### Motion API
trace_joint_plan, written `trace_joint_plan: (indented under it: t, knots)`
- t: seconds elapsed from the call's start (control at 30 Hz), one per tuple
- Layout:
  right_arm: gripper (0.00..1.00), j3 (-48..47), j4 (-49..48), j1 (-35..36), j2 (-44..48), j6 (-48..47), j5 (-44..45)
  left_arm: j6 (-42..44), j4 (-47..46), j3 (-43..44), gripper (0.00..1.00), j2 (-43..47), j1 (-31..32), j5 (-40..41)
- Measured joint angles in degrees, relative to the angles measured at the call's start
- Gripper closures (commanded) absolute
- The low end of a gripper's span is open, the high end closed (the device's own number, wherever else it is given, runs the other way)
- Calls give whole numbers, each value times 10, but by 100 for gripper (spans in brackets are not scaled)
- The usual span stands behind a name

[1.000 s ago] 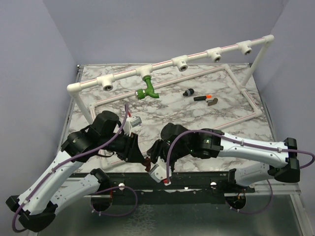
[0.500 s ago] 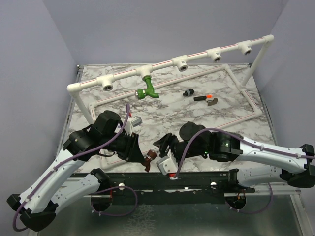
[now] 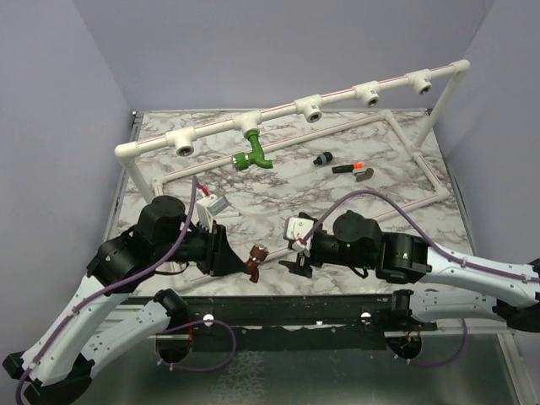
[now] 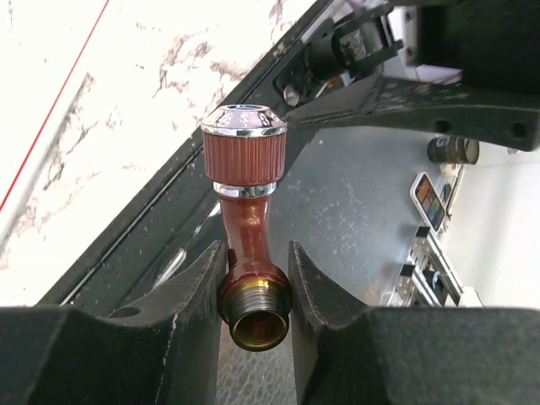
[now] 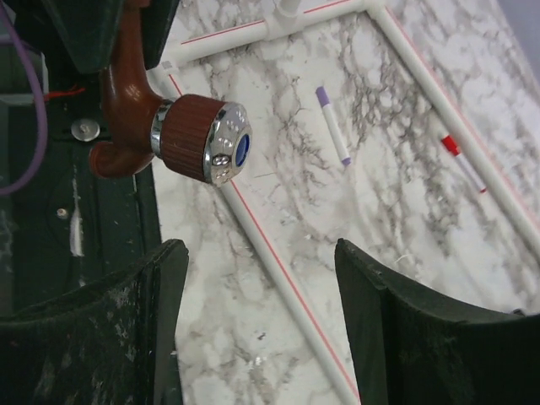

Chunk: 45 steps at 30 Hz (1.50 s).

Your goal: Install the water faucets

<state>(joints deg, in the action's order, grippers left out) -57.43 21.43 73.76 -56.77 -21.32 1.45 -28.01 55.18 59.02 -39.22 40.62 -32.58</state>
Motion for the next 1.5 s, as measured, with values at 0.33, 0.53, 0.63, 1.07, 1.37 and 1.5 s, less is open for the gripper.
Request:
trace_joint_plan:
  t: [0.33, 0.53, 0.63, 1.07, 1.37, 1.5]
  knots:
    - [27, 68, -75, -90, 3, 264, -120, -30, -88, -1, 100, 32, 0, 5]
    - [27, 116, -187, -111, 5, 376, -219, -60, -167, -30, 100, 75, 0, 9]
    - [27, 135, -253, -119, 8, 426, -252, -73, -207, -45, 100, 86, 0, 12]
    - [32, 138, -454, -131, -19, 566, -290, -133, -367, -91, 100, 103, 0, 22]
    - [38, 138, -530, -131, -27, 620, -283, -183, -470, -151, 100, 135, 0, 45]
    - [40, 147, -551, -131, -23, 637, -264, -194, -494, -155, 100, 141, 0, 52]
